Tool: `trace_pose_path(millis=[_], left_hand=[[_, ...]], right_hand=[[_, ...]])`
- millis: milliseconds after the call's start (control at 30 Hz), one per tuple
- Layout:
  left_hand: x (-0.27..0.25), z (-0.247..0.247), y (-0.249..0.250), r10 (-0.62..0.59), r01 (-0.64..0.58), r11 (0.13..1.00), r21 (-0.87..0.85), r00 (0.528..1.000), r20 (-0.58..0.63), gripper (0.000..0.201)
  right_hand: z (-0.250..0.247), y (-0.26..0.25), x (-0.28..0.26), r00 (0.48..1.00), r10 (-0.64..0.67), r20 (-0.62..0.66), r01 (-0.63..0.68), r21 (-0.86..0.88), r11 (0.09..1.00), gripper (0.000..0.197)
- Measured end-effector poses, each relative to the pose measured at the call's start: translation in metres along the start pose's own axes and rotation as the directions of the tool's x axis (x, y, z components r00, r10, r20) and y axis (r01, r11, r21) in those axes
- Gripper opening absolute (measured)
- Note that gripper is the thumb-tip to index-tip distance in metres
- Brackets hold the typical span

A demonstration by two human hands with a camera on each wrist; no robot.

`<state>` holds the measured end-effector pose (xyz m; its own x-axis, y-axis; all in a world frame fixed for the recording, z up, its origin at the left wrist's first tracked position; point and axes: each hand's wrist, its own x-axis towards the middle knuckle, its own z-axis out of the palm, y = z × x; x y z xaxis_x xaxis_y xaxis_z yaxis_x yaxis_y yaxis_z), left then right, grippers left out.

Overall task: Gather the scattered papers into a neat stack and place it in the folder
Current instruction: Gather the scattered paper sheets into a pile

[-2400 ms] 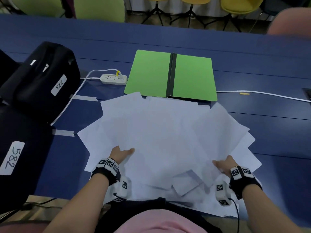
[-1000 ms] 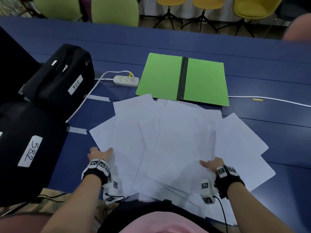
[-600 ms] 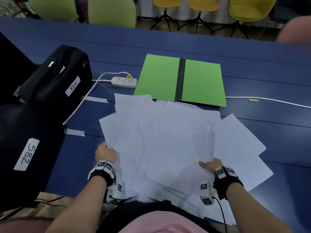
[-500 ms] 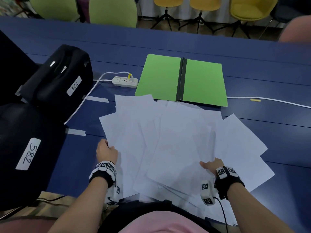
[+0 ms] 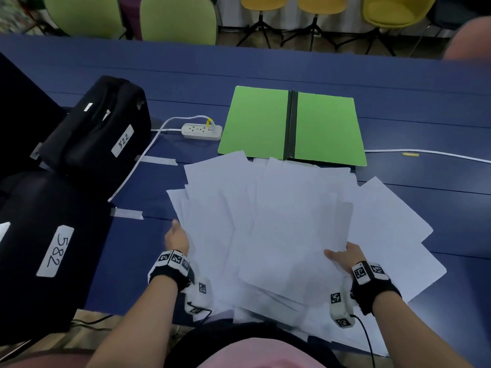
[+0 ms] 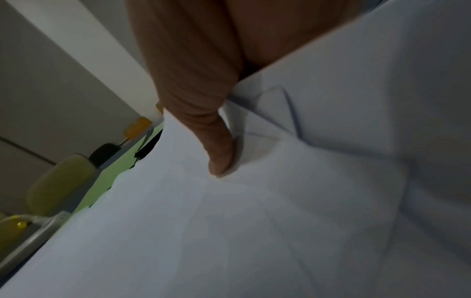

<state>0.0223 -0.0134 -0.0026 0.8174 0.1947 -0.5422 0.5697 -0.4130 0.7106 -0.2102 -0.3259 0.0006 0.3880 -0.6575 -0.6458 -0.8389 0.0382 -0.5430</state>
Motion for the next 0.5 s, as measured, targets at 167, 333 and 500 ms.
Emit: trace_pose_path(millis=[167,333,500], left_hand=[[0.005,-0.007,-0.009,-0.053,0.053,0.999,0.006,0.971,0.233,0.044],[0.007,-0.018,-0.012,-0.094,0.05,0.985,0.163,0.958,0.27,0.051],[-0.008,-0.001,-0.003,-0.117,0.036,0.969,0.243,0.938,0.327,0.041]], right_hand=[[0.001,0.001,0.0,0.999,0.0,-0.035,0.002,0.046,0.999,0.036],[-0.006,-0.005,0.002,0.999,0.036,-0.032,-0.033,0.1,0.994,0.036],[0.045,-0.032,-0.02,0.985,-0.046,0.169,0.052,-0.036,0.998,0.045]])
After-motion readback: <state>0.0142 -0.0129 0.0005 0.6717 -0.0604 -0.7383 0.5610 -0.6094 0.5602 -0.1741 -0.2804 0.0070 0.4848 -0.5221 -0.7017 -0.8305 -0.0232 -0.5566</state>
